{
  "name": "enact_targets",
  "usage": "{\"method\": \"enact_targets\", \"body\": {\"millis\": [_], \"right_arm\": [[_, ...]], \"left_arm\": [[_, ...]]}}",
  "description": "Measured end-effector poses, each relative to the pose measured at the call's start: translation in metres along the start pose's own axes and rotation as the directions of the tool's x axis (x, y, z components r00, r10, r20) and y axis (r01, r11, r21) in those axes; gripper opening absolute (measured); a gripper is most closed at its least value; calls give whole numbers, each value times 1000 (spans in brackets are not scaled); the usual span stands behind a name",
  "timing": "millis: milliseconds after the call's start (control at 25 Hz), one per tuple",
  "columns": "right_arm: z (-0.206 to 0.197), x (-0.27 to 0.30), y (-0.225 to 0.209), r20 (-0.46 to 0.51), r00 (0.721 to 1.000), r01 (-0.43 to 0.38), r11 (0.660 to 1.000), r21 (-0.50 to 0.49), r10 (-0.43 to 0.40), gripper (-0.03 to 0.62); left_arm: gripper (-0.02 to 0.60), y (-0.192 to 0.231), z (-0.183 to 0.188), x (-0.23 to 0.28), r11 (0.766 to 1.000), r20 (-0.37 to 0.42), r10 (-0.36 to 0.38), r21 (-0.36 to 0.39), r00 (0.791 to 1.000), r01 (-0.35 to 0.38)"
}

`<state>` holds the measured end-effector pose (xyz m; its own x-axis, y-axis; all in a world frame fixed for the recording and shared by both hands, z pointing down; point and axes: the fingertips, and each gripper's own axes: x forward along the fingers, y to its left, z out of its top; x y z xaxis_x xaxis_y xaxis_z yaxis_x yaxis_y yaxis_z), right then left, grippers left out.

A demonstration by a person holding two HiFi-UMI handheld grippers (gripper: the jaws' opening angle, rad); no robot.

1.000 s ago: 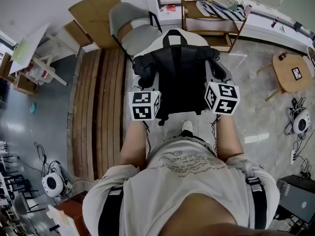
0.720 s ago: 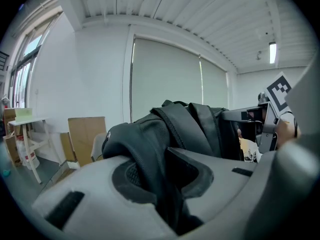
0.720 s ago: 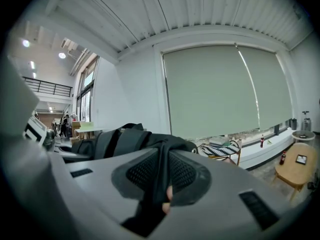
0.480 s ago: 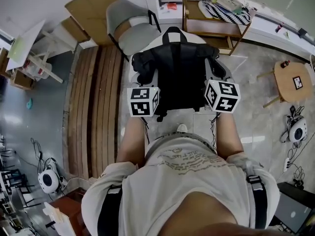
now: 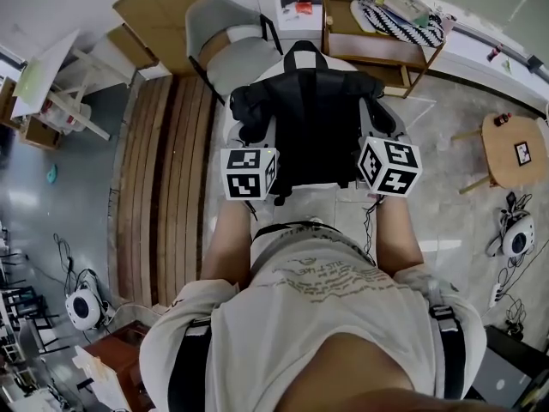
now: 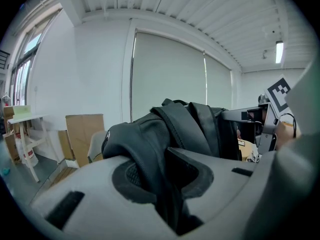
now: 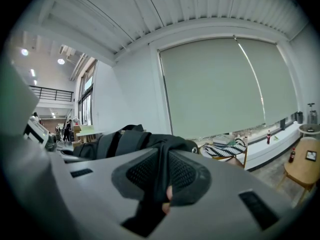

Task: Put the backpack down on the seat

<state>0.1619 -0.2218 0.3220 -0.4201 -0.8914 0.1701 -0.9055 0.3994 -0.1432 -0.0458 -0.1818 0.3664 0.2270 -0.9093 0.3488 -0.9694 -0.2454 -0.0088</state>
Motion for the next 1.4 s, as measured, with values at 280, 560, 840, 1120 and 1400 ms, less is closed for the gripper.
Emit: {"method": "enact_targets", "body": {"millis": [280, 560, 840, 1120, 1400], "right_arm": [[-13, 11, 1, -31, 999, 8, 1000, 19, -8, 64], [-31, 36, -2, -85, 995, 51, 998, 37, -48, 64], [-62, 77, -12, -193, 977, 92, 996, 20, -87, 64], [-105, 122, -16, -308, 946, 99, 995, -4, -96, 64], [-161, 166, -9, -443, 893, 96, 995, 23, -76, 63]], "left_arm": [[83, 8, -12, 9, 1000, -34, -14, -10, 999, 13], [83, 25, -22, 41, 998, -69, -61, -19, 996, 59], [81, 47, -41, 87, 994, -130, -112, -33, 985, 109], [80, 69, -74, 125, 988, -213, -154, -26, 965, 152], [80, 99, -132, 157, 984, -323, -171, -103, 931, 144]]}}
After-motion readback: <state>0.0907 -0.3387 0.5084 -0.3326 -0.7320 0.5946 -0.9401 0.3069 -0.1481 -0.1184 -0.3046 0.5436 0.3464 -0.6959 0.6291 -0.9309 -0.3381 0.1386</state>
